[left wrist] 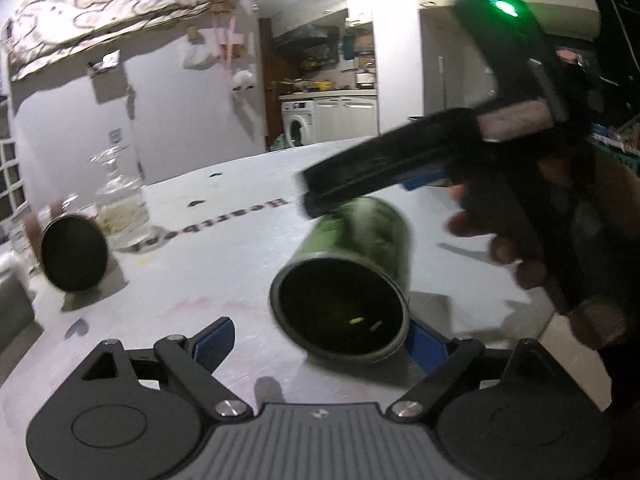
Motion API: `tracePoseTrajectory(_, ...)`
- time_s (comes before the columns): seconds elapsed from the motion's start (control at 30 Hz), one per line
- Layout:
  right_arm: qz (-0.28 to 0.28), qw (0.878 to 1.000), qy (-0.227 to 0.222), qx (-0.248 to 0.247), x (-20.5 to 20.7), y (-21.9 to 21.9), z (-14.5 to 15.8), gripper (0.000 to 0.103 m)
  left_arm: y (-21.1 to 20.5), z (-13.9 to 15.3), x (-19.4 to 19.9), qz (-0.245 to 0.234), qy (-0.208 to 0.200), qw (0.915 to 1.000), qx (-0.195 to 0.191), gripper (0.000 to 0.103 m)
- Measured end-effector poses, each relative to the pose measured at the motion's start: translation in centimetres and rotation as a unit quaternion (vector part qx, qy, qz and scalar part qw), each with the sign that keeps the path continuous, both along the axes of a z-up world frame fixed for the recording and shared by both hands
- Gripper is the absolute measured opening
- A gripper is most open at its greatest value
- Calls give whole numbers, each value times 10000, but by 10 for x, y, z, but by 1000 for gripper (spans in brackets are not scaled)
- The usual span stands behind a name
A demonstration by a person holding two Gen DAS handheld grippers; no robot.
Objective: Flip cup upright
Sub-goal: 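Lift the green tin can with the left gripper and carry it toward the right gripper, then grasp the green tin can with the right gripper while the left gripper releases it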
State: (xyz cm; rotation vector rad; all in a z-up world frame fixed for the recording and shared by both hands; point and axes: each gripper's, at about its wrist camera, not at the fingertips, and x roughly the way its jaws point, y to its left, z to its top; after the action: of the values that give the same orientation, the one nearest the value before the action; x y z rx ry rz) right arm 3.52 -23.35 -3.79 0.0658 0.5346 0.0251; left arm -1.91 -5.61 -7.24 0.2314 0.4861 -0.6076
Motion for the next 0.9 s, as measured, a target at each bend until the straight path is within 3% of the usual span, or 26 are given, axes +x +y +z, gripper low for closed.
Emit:
tracePoseTrajectory(0.47,-392,9989,94,246,-26,-36,-4,103,27,9,26,883,250,9947,-473,92)
tracePoseTrajectory(0.9,-101,9964,552,641,-38,-44,-22,103,35,17,45,1267,394,9876,-834,92)
